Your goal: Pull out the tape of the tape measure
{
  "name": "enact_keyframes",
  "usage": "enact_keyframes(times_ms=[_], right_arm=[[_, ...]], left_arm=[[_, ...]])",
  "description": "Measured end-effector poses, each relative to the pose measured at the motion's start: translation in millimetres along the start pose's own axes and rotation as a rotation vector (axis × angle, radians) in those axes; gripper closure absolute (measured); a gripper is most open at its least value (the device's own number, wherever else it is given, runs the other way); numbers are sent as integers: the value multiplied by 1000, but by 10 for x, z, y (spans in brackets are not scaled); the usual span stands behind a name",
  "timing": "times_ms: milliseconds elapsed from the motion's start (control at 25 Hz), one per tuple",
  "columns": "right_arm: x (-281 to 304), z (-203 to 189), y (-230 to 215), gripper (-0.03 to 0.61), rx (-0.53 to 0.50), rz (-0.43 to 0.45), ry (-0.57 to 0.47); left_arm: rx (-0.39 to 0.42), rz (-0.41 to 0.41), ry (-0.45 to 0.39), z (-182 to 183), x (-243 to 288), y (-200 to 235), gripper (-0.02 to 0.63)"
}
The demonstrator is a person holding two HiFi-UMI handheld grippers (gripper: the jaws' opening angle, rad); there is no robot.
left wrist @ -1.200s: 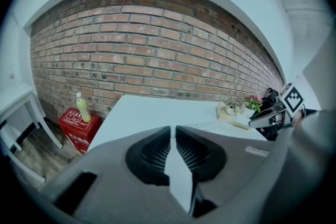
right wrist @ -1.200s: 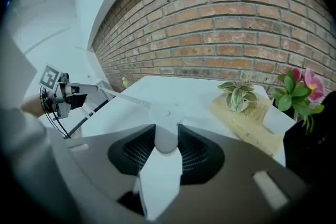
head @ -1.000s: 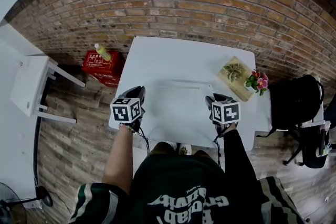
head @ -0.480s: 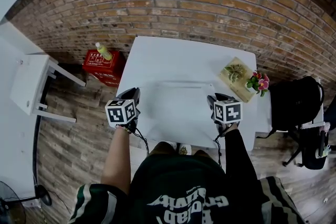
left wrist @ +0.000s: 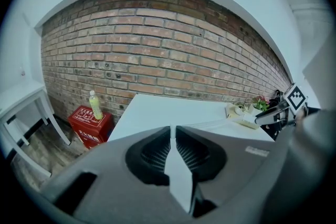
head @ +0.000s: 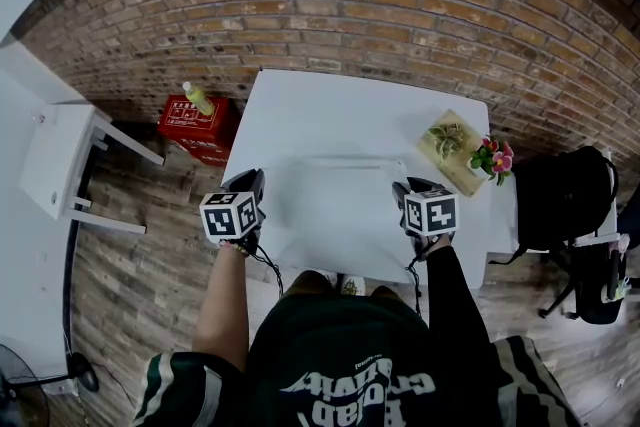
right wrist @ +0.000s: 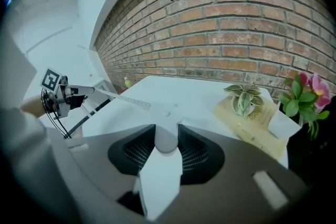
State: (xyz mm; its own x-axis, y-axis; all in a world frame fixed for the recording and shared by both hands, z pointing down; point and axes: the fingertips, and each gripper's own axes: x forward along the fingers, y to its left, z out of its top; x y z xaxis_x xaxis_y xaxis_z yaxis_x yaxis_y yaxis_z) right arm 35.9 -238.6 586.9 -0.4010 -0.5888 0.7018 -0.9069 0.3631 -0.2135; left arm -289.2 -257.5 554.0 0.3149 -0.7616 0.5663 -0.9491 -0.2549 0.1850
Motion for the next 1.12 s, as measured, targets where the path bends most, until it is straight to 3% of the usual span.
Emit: enact_keyframes(times_ms=[280,440,880,1120], right_arm=[[-4,1,-17,430,-1,-1,1],[-14,-8,-27,430,-3,3,-3],[-44,-69,-142,430,10,-13,-4],[2,-282,-208,430,26,-32,50]], left_arm=[[-4,-6,-10,30,11,-44,574],[33,-60,-35,9,54,-269,572],[74,-76,-36,-57,180,-461,571],[81,-73,4,-296,317,-517,571]])
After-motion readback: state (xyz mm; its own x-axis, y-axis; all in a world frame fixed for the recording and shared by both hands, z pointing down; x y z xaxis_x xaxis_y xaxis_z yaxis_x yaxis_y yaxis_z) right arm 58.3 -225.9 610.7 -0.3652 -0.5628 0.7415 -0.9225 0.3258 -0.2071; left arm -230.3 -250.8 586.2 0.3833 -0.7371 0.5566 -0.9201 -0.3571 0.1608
